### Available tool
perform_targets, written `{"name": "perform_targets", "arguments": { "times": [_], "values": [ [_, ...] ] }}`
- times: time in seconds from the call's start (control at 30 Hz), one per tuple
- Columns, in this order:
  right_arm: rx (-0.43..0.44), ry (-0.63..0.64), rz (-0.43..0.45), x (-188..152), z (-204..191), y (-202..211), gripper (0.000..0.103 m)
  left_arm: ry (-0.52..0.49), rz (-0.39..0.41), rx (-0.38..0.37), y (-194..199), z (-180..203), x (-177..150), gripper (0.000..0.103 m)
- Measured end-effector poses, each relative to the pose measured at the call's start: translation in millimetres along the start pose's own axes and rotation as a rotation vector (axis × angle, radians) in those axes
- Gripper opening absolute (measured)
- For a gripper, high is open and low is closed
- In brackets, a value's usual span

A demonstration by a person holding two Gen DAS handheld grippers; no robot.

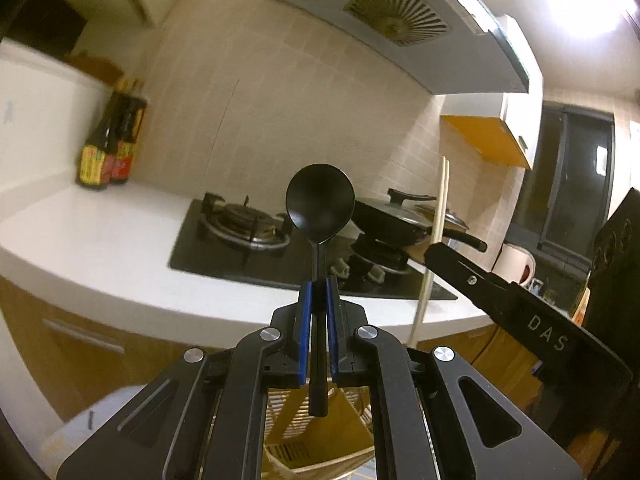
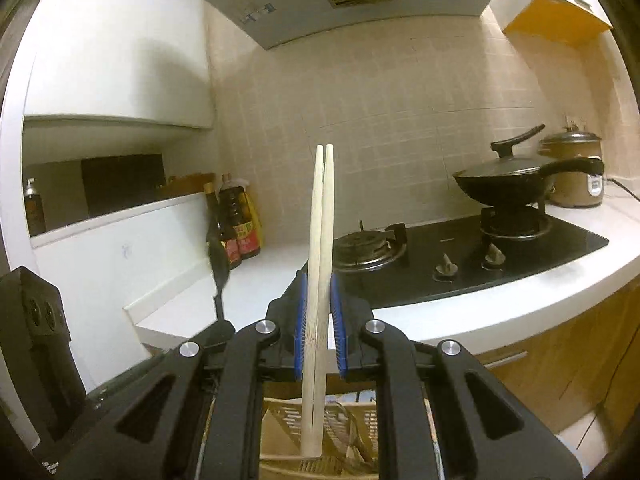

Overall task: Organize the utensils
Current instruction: 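Open both grippers to drop the chopsticks and black spoon into the caddy, then move both grippers back down toward the remaining chopsticks on the table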

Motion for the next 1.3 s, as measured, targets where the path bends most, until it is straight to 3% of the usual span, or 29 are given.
{"name": "perform_targets", "arguments": {
  "times": [0.17, 0.43, 0.63, 0.67, 0.7, 0.73, 0.8, 0.97, 1.1, 1.3],
  "values": [
    [0.027, 0.005, -0.017, -14.8, -6.4, -21.3, 0.010, 0.052, -0.005, -0.011, -7.6, -14.8, -9.1, 0.005],
    [0.004, 0.030, -0.031, -36.0, -9.7, -33.7, 0.010, 0.030, -0.032, -0.020, -18.7, -22.9, -27.8, 0.005],
    [0.034, 0.017, -0.058, -44.5, -5.9, -31.0, 0.011, 0.050, -0.067, -0.050, -19.9, -31.4, -36.2, 0.006],
    [0.045, 0.015, -0.070, -45.6, -5.5, -29.4, 0.011, 0.052, -0.074, -0.057, -19.4, -32.3, -36.6, 0.008],
    [0.050, 0.011, -0.078, -46.7, -5.4, -28.1, 0.011, 0.056, -0.082, -0.063, -18.7, -33.1, -36.9, 0.018],
    [0.059, 0.002, -0.084, -47.7, -4.4, -25.6, 0.011, 0.065, -0.093, -0.072, -17.1, -34.4, -37.0, 0.035],
    [0.082, -0.016, -0.107, -50.4, -2.2, -19.6, 0.012, 0.083, -0.098, -0.086, -11.5, -37.0, -36.7, 0.047],
    [0.111, -0.045, -0.163, -58.7, 0.7, 1.3, 0.013, 0.105, -0.104, -0.107, 9.9, -39.7, -31.8, 0.047],
    [0.124, -0.077, -0.194, -65.3, 2.7, 23.2, 0.026, 0.081, -0.087, -0.108, 38.6, -34.8, -25.7, 0.050],
    [0.127, -0.107, -0.236, -72.3, -1.3, 51.8, 0.027, 0.081, -0.078, -0.099, 72.6, -33.9, -18.0, 0.050]
  ]
}}
Point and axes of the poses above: each gripper's, at about its wrist camera, not at the fingertips, and y roughly against the way its jaws point, z to its right, x to its top, the point moved 3 cm from there along -y, roughly the way its jaws point, and after that the axes turned 5 degrees about y, right-handed, at the moved point
